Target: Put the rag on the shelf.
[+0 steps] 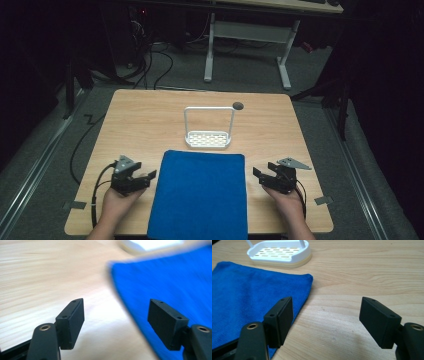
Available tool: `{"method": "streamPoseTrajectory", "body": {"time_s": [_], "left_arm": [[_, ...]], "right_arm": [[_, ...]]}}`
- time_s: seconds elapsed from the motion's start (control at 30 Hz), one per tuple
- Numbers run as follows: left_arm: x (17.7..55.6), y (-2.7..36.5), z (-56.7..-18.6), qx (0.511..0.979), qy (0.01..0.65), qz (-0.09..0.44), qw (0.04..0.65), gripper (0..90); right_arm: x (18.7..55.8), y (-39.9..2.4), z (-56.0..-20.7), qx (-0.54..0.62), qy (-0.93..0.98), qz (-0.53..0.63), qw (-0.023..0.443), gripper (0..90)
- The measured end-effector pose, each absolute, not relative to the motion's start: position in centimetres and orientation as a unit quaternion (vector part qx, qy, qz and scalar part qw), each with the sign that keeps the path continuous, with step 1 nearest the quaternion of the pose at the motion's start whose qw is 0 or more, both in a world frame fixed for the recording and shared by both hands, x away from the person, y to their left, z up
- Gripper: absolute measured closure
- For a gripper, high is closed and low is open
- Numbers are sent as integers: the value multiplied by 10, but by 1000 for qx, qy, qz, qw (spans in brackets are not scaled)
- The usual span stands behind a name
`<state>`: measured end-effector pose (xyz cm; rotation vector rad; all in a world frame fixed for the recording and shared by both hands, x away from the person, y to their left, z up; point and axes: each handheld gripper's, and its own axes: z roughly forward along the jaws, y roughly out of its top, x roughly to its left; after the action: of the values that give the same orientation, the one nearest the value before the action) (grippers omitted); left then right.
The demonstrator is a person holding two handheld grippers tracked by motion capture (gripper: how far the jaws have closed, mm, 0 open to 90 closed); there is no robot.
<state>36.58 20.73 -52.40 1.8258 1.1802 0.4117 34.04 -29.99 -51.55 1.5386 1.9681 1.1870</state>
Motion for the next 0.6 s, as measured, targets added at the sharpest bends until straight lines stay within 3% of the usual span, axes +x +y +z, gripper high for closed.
{"method": "streamPoseTrajectory", "body": {"time_s": [0.6], "left_arm": [[375,206,-526,736,473,175,451,345]], "right_arm": [[344,-295,-516,534,702,430,192,327]]}}
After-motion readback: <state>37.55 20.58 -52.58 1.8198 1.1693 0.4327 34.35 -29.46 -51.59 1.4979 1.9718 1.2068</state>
